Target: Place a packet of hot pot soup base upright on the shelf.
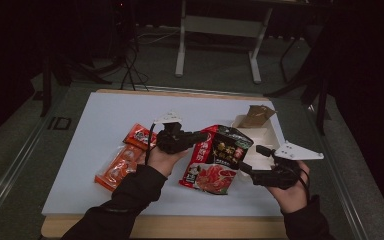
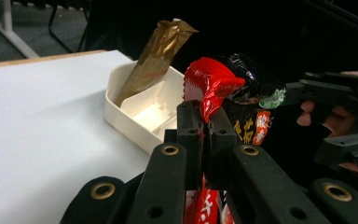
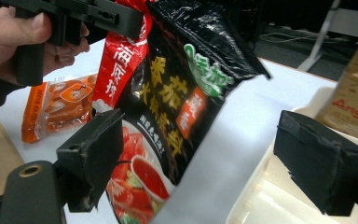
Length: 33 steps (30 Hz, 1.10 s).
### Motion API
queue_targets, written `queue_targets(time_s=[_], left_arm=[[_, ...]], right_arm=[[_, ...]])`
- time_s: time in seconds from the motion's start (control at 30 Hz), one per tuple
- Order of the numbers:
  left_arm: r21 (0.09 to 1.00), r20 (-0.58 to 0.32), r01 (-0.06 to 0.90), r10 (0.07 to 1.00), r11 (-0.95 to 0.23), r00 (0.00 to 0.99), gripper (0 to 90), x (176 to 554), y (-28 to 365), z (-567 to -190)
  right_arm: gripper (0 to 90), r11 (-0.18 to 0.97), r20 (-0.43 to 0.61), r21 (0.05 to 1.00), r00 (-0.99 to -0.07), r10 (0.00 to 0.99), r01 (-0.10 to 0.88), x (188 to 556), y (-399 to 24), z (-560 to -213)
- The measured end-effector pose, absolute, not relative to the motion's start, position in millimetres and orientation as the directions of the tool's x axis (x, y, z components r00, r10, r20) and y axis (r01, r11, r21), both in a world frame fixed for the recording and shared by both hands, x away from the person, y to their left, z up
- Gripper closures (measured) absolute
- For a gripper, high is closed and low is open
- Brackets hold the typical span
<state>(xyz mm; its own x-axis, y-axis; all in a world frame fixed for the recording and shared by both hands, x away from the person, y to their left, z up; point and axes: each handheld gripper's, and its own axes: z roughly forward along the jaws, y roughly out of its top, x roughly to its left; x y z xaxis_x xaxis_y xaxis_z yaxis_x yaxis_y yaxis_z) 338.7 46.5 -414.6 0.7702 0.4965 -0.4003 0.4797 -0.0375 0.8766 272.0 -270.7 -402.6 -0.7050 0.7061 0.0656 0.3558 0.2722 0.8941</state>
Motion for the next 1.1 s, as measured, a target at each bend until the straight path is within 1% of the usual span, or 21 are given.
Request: queue_targets(time_s=[0.03, 0.2, 0.27, 0.3, 0.33, 0.4, 0.43, 0.47, 0.53, 0.57, 0.6, 0.67, 0.8, 0.93, 1.1], left_arm=[[0.876, -0.408, 0.481, 0.484, -0.031, 0.774, 87.3, 338, 46, -414], [0.882, -0.406, 0.471, 0.467, -0.024, 0.786, 87.4, 335, 43, -410], [0.887, -0.401, 0.461, 0.462, -0.019, 0.791, 87.3, 334, 43, -408], [0.889, -0.403, 0.457, 0.456, -0.010, 0.794, 87.4, 333, 43, -408], [0.891, -0.403, 0.454, 0.444, -0.010, 0.800, 87.4, 333, 43, -408], [0.894, -0.398, 0.449, 0.451, -0.007, 0.799, 87.4, 331, 42, -408], [0.894, -0.397, 0.448, 0.448, -0.009, 0.801, 87.3, 331, 42, -407], [0.898, -0.387, 0.441, 0.451, -0.015, 0.804, 87.3, 331, 42, -407], [0.901, -0.385, 0.434, 0.449, -0.007, 0.807, 87.3, 331, 43, -409], [0.903, -0.383, 0.430, 0.450, -0.002, 0.807, 87.3, 331, 43, -409], [0.902, -0.391, 0.432, 0.449, 0.011, 0.804, 87.2, 331, 44, -410], [0.902, -0.389, 0.431, 0.452, 0.010, 0.803, 87.2, 332, 45, -412], [0.898, -0.401, 0.439, 0.445, 0.020, 0.801, 87.1, 334, 47, -418], [0.909, -0.374, 0.418, 0.443, 0.000, 0.814, 86.5, 334, 48, -418], [0.912, -0.368, 0.411, 0.416, -0.014, 0.831, 82.1, 336, 50, -418]], right_arm=[[15.8, 0.272, 0.066, 0.894, -0.705, 0.706, 0.356, 275, -270, -402], [23.8, 0.262, 0.097, 0.888, -0.710, 0.697, 0.378, 287, -268, -402], [30.8, 0.259, 0.100, 0.889, -0.712, 0.695, 0.378, 290, -267, -401], [32.1, 0.253, 0.111, 0.890, -0.719, 0.686, 0.379, 291, -266, -401], [37.3, 0.259, 0.104, 0.890, -0.722, 0.684, 0.374, 293, -266, -401], [46.8, 0.266, 0.099, 0.892, -0.731, 0.675, 0.366, 295, -265, -400], [54.6, 0.270, 0.106, 0.889, -0.741, 0.663, 0.369, 296, -265, -399], [59.8, 0.273, 0.110, 0.890, -0.752, 0.650, 0.365, 296, -265, -399], [65.1, 0.275, 0.111, 0.890, -0.759, 0.642, 0.363, 296, -264, -396], [68.8, 0.261, 0.136, 0.889, -0.763, 0.632, 0.376, 298, -265, -394], [70.7, 0.245, 0.154, 0.892, -0.764, 0.626, 0.381, 299, -267, -394], [73.0, 0.219, 0.191, 0.891, -0.765, 0.615, 0.398, 301, -268, -393], [76.2, 0.246, 0.165, 0.886, -0.763, 0.626, 0.394, 300, -264, -388], [77.0, 0.243, 0.167, 0.884, -0.756, 0.633, 0.400, 300, -263, -386], [77.7, 0.250, 0.143, 0.891, -0.756, 0.639, 0.379, 296, -263, -380]])
